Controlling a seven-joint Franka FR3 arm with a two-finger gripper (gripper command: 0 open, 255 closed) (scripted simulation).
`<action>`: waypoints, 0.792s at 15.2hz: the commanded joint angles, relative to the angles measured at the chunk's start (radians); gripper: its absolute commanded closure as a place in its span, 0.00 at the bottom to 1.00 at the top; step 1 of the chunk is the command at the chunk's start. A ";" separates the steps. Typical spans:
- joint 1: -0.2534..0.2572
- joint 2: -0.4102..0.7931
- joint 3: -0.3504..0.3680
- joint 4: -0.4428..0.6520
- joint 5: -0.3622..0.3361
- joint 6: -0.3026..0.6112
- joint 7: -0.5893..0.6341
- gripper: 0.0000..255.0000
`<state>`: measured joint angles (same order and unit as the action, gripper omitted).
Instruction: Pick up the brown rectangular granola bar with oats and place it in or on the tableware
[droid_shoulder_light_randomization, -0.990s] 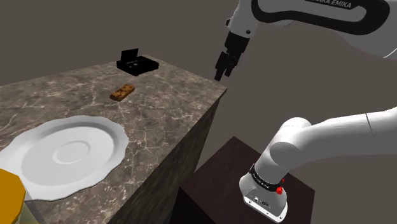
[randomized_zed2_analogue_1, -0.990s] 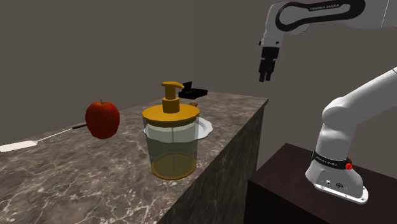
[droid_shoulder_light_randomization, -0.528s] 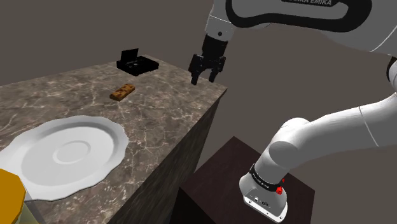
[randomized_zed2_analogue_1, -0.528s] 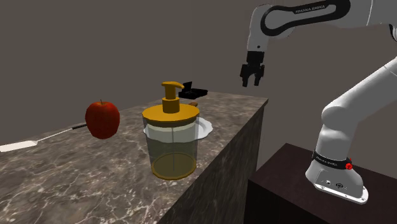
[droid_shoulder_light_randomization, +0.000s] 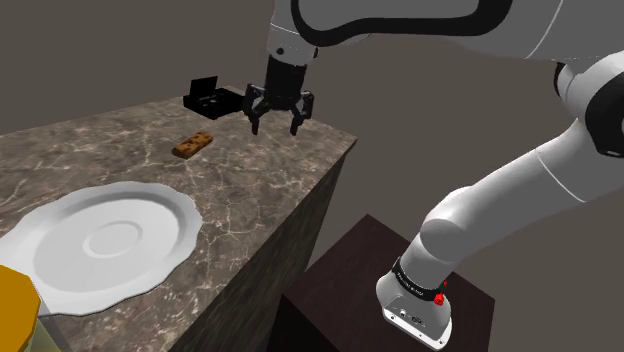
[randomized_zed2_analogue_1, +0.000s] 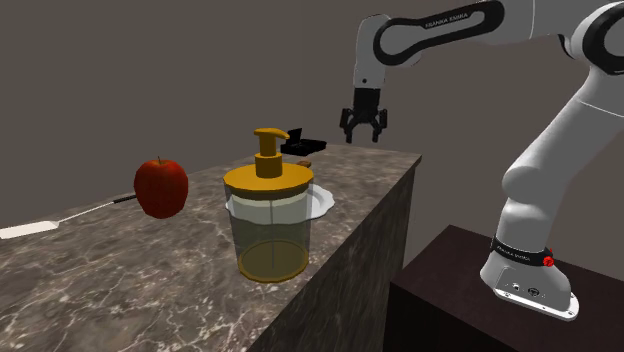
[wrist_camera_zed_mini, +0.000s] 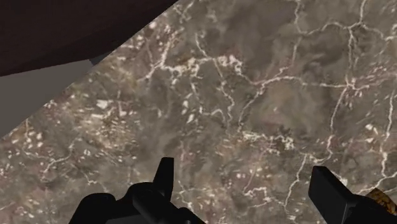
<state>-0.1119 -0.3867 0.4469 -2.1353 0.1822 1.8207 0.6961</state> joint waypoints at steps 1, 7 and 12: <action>-0.020 0.082 0.050 0.061 -0.021 0.020 0.121 0.00; -0.046 0.365 0.159 0.285 -0.160 0.039 0.474 0.00; 0.014 0.622 0.167 0.526 -0.310 0.000 0.747 0.00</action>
<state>-0.1131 0.1856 0.6154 -1.6575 -0.0989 1.8295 1.3847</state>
